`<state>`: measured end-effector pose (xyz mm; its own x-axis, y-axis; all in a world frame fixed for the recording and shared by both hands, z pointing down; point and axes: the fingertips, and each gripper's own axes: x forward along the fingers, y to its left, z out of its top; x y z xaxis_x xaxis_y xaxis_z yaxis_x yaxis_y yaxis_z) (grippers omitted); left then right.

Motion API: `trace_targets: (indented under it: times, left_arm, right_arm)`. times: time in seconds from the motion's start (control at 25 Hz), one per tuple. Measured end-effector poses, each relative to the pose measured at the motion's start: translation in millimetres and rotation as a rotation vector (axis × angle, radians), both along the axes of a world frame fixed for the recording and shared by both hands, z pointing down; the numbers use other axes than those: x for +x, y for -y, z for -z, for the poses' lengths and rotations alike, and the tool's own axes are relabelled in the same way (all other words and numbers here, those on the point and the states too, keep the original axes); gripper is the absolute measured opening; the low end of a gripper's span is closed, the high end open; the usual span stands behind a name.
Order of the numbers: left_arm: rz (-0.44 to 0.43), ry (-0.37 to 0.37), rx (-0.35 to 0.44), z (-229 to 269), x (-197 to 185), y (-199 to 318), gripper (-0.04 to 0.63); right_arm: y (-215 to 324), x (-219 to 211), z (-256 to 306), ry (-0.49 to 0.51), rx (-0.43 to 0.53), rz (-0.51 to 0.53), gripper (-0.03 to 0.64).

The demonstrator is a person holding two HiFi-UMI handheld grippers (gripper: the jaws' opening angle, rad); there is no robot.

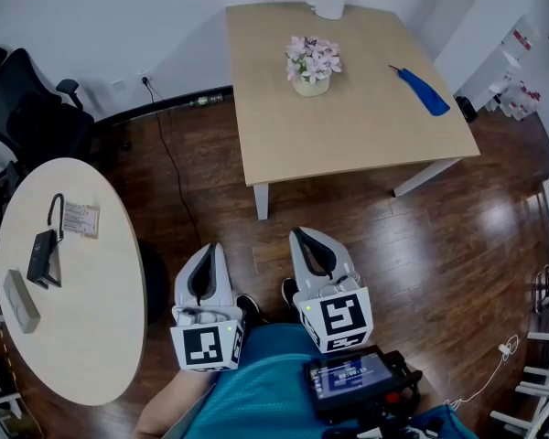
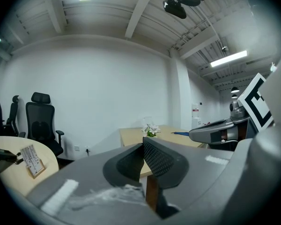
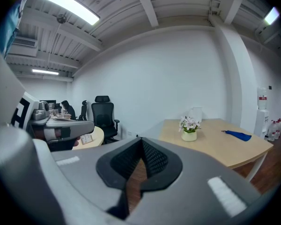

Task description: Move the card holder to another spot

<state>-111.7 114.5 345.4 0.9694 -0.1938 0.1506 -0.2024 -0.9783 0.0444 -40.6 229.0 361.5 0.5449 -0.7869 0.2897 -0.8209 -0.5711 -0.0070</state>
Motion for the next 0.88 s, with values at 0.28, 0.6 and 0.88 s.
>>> trace_targets:
  times: [0.28, 0.6, 0.88]
  left_arm:
    - [-0.005, 0.001, -0.003, -1, 1, 3, 0.015]
    - [-0.018, 0.008, -0.011, -3, 7, 2, 0.015]
    - [-0.010, 0.018, -0.014, -6, 11, 1, 0.015]
  right_arm:
    - [0, 1, 1, 0.000, 0.003, -0.002, -0.008]
    - [-2, 6, -3, 0.020, -0.014, -0.022, -0.009]
    - [-1, 8, -5, 0.033, -0.007, -0.008, -0.009]
